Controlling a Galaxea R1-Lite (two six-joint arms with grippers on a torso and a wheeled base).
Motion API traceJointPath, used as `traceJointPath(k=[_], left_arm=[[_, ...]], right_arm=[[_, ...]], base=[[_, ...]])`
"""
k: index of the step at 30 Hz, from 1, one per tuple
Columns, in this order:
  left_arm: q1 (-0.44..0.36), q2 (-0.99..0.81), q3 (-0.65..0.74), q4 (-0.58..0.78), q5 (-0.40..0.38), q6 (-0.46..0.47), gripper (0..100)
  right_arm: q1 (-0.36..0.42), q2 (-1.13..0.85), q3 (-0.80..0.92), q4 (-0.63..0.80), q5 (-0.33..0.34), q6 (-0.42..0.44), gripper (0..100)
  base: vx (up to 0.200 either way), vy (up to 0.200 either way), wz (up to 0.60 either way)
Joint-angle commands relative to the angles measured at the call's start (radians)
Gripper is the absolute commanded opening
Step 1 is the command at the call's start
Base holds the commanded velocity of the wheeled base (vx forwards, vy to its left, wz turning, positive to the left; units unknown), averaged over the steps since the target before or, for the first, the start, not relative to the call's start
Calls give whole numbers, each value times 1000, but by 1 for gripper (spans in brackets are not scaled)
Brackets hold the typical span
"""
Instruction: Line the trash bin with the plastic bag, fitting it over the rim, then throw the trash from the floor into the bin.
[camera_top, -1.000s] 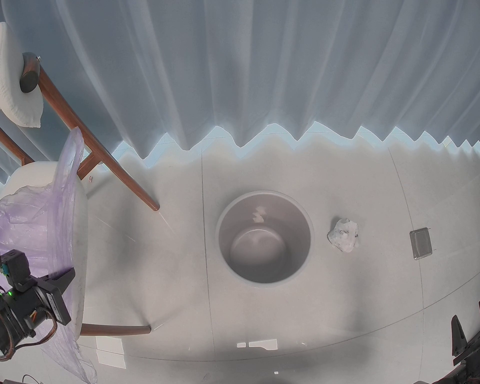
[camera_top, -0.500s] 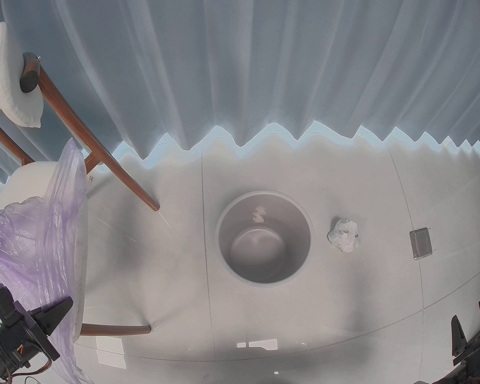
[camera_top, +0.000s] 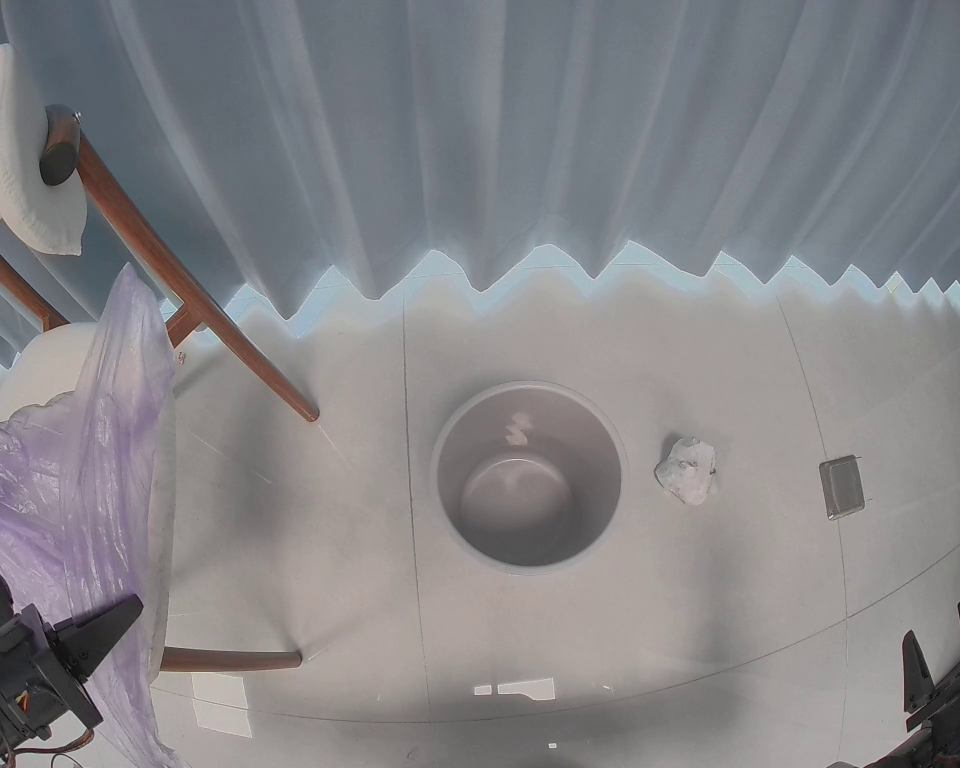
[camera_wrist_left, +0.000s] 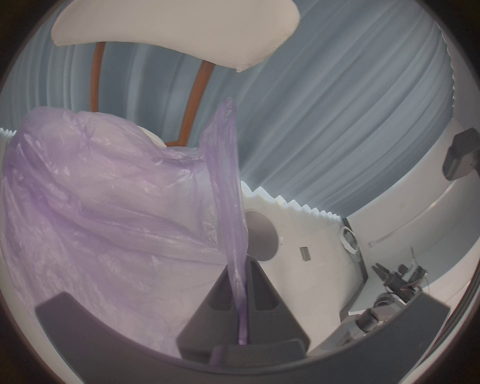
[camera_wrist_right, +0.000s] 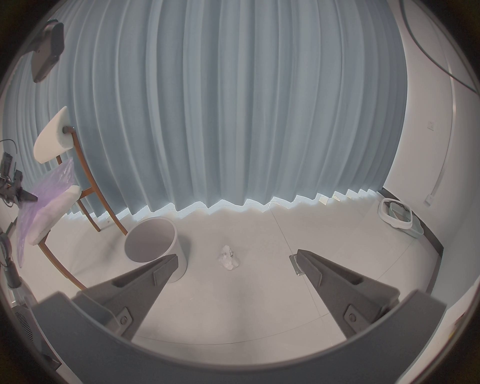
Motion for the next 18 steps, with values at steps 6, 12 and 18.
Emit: traceJointPath(k=[6, 12, 18], left_arm=[[0, 76, -130, 3, -138, -6, 0], [-2, 142, -183, -2, -250, 0, 0], [-3, 198, -248, -2, -388, 4, 0]], right_arm=[[0, -17, 18, 0, 1, -1, 100], [0, -17, 18, 0, 1, -1, 100], [0, -17, 18, 0, 1, -1, 100]], base=[[0, 0, 0], [0, 0, 0], [0, 0, 0]])
